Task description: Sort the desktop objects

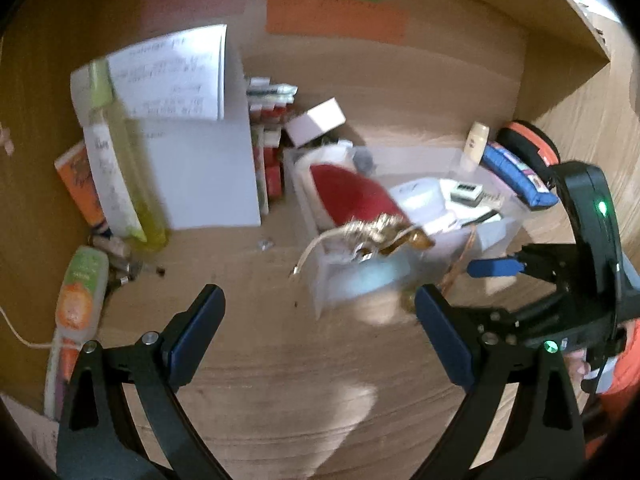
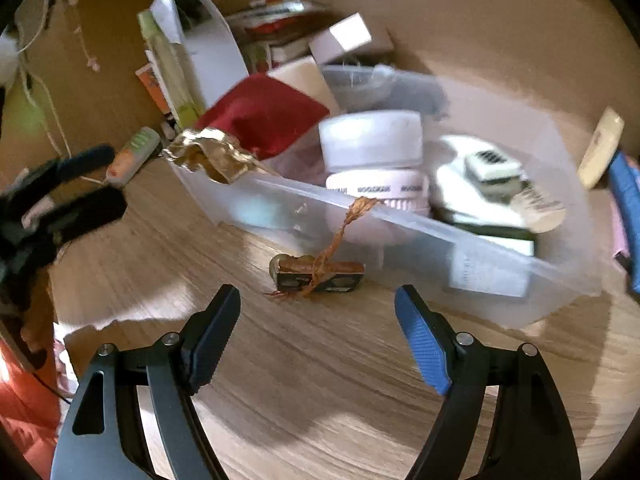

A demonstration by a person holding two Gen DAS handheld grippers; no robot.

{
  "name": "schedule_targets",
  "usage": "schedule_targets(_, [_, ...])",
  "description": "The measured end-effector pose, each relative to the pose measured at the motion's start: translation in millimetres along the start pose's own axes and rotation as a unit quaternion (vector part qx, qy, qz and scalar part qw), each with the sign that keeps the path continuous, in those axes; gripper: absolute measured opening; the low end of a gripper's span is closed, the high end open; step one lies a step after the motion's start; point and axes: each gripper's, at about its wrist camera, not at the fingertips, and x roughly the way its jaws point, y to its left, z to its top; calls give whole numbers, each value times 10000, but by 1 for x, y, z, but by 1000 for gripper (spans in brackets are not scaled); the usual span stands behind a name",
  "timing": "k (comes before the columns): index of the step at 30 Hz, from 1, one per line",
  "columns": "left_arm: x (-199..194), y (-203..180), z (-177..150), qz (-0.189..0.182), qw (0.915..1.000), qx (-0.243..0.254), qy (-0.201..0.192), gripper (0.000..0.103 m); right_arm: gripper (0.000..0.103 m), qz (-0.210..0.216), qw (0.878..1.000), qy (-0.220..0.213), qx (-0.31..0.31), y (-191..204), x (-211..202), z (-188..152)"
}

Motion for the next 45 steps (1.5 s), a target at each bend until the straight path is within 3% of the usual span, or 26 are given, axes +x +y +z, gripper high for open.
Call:
schedule_targets(8, [9,4,-14,-93,9998,-15,166,97,67,-25,9999,113,-20,11,16,3])
schedule_targets(10, [11,3,-15,-114,9998,16,179,97,47,-109,9997,144,-155,15,17,2])
schedule_targets(25, [27,-2,-18,-211,9988,-43,436,97,47,415,9960,240,-749,33,-12,-26])
schedule_targets(35, [33,-13,-16,-230,9984,-11,512,97,47,320,9958,353,-785,27,-16,-35])
schedule_targets(40, [28,-22,-19,-201,9982,135,542,97,65,316,9953,399,-829,32,-10,-33])
schedule_targets(45, [29,-32,-22,-244,9973,327,615,97,65,122,9970,343,-680,19,-15,-35])
